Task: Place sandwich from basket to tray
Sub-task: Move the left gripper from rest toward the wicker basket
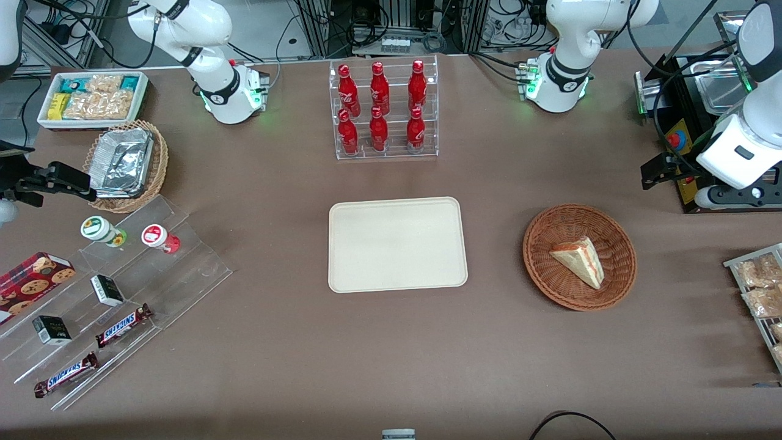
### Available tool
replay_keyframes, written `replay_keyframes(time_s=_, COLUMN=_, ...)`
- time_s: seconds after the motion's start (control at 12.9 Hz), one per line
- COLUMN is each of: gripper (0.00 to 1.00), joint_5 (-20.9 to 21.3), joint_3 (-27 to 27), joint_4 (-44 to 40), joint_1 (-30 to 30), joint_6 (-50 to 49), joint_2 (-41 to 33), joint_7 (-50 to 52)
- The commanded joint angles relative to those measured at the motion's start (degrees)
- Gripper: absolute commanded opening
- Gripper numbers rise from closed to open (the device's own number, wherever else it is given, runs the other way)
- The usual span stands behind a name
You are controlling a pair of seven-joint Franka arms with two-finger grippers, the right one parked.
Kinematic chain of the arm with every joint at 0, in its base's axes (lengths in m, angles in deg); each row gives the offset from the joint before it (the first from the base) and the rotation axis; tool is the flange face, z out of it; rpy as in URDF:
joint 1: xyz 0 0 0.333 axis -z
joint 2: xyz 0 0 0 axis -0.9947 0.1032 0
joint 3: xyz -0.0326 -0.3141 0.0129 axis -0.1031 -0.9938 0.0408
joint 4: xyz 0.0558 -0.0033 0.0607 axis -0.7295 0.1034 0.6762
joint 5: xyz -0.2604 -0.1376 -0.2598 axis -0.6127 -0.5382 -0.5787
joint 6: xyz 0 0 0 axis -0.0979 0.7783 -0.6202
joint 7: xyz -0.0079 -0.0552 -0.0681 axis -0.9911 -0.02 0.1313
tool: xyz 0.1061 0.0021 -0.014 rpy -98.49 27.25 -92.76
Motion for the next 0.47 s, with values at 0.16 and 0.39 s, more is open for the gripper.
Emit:
replay_keyframes(time_s=0.16, gripper=1.0, joint_5=-1.4, joint_3=0.11, joint_4=-1.07, joint_1=-0.33, joint_6=0.18, joint_2=0.3, joint_7=-1.02)
replay_keyframes(time_s=0.39, gripper=1.0, joint_5=-1.05, joint_3=0.2, joint_4=-0.11, joint_1=-0.25, joint_6=1.68, joint_2=2.66, joint_7=0.29)
